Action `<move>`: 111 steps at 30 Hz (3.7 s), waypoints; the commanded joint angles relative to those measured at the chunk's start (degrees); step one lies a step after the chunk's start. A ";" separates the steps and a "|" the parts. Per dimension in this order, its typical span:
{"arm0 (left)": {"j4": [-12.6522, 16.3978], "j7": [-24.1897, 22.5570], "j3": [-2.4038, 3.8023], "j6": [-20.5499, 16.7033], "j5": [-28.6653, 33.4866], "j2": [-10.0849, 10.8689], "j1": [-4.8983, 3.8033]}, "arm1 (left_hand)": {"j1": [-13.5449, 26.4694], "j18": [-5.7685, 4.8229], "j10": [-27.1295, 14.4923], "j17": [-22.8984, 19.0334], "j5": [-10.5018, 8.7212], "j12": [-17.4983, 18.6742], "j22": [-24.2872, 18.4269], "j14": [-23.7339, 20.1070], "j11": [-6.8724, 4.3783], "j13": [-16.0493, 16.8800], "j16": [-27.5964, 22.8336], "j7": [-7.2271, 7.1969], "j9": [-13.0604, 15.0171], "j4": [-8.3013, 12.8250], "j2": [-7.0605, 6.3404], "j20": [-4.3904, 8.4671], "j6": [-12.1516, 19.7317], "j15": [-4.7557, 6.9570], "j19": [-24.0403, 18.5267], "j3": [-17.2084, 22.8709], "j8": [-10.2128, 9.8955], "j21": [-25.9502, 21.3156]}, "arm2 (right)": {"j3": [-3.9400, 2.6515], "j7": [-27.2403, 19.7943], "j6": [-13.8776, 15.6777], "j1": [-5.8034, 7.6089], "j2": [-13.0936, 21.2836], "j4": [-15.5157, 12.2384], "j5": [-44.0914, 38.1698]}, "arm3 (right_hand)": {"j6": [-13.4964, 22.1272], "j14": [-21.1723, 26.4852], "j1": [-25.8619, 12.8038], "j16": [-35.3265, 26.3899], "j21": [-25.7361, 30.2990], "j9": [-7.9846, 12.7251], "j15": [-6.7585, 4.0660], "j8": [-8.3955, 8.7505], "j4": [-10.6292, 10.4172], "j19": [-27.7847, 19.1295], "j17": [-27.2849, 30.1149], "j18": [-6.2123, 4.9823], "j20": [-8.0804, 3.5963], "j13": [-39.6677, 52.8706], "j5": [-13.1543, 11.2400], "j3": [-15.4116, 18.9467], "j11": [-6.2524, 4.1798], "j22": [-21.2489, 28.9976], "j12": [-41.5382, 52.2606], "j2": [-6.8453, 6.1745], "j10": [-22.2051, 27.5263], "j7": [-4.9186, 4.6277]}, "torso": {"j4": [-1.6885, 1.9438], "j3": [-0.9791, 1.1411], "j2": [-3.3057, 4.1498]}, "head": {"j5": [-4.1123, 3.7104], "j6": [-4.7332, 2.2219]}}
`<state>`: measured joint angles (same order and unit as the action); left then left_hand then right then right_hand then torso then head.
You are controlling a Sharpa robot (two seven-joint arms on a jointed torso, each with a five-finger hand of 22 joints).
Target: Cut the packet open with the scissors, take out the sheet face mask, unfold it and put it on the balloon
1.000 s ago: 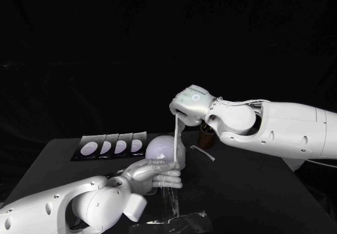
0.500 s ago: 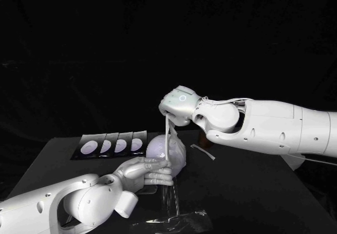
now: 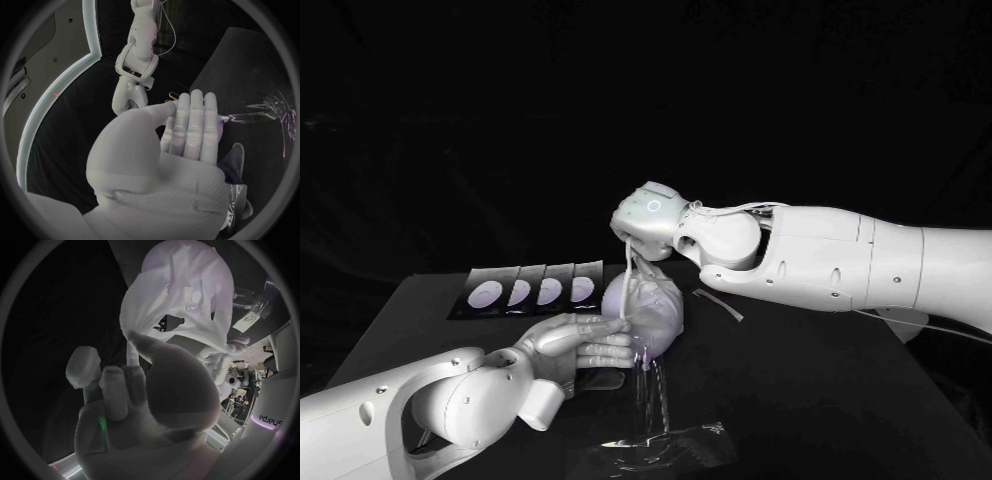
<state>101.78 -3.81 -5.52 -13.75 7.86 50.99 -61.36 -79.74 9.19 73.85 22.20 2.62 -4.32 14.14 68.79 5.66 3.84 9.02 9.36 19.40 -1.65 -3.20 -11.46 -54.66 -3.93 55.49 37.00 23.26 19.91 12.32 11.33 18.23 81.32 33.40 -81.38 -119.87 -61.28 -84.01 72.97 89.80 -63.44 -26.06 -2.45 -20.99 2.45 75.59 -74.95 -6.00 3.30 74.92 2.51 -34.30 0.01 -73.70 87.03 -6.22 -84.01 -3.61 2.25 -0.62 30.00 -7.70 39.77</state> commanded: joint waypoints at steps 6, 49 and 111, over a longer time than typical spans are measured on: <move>-0.03 0.45 -0.14 0.44 -0.43 1.41 -0.09 | -0.21 0.72 0.30 0.09 0.20 0.18 0.07 0.11 0.09 0.04 0.29 -0.08 6.81 0.14 0.15 0.17 -0.44 0.31 -0.38 0.24 0.18 0.23 | -0.02 -1.54 -0.66 -1.38 -2.79 2.40 0.07 | 0.39 -5.99 0.04 0.20 0.87 -0.05 -0.46 -0.39 -0.05 -0.66 -15.05 0.06 -0.07 12.24 0.27 -0.40 -0.09 0.28 -0.41 -0.68 -4.47 -0.36 | 0.01 -0.01 0.09 | 0.29 0.85; -2.26 -1.19 -0.81 -3.99 0.17 1.28 -0.09 | 0.18 0.76 0.56 0.14 0.20 0.11 0.35 0.34 0.01 0.07 0.39 -0.16 6.92 0.19 0.00 0.15 -0.64 0.37 -0.51 0.48 0.20 0.62 | -0.05 1.93 1.34 -3.16 -8.67 10.68 -0.30 | 1.75 -5.99 0.23 0.20 3.26 0.17 -0.11 0.04 -0.22 -1.86 -15.05 -0.32 0.06 10.23 0.25 -0.04 0.42 1.46 -2.97 -0.70 -3.24 -0.98 | -0.07 0.03 0.07 | 1.01 2.27; -4.15 5.98 -0.82 -2.37 -3.84 1.92 -0.44 | 2.69 0.69 0.90 0.14 0.19 0.27 3.05 0.48 -0.07 0.03 0.35 -0.20 7.35 2.96 -1.25 0.34 -1.32 0.51 -2.62 4.53 -0.35 3.98 | -0.06 2.86 0.52 -6.18 -12.87 19.75 3.50 | 13.33 -1.80 -4.37 -3.64 26.67 5.61 1.71 10.64 -7.19 -14.02 -6.55 -3.74 2.71 -0.10 0.24 6.78 2.27 12.56 -16.65 -5.65 6.12 -2.98 | -0.02 -0.06 0.05 | 1.79 3.67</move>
<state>97.56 0.63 -6.38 -17.87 5.51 52.84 -61.70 -76.95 9.19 74.46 22.30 2.64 -4.32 17.16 69.20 5.46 3.84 9.25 9.16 19.41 1.28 -4.93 -11.26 -55.46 -3.74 53.24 41.21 22.86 23.64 12.28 13.70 17.53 75.15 20.58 -61.75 -116.12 -47.59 -84.11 68.90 85.78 -36.57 -20.41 -0.91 -10.18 -4.74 61.24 -74.95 -9.28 6.02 74.72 2.52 -27.77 2.26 -61.15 70.19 -12.05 -77.48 -6.65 2.24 -0.66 30.08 -6.01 43.45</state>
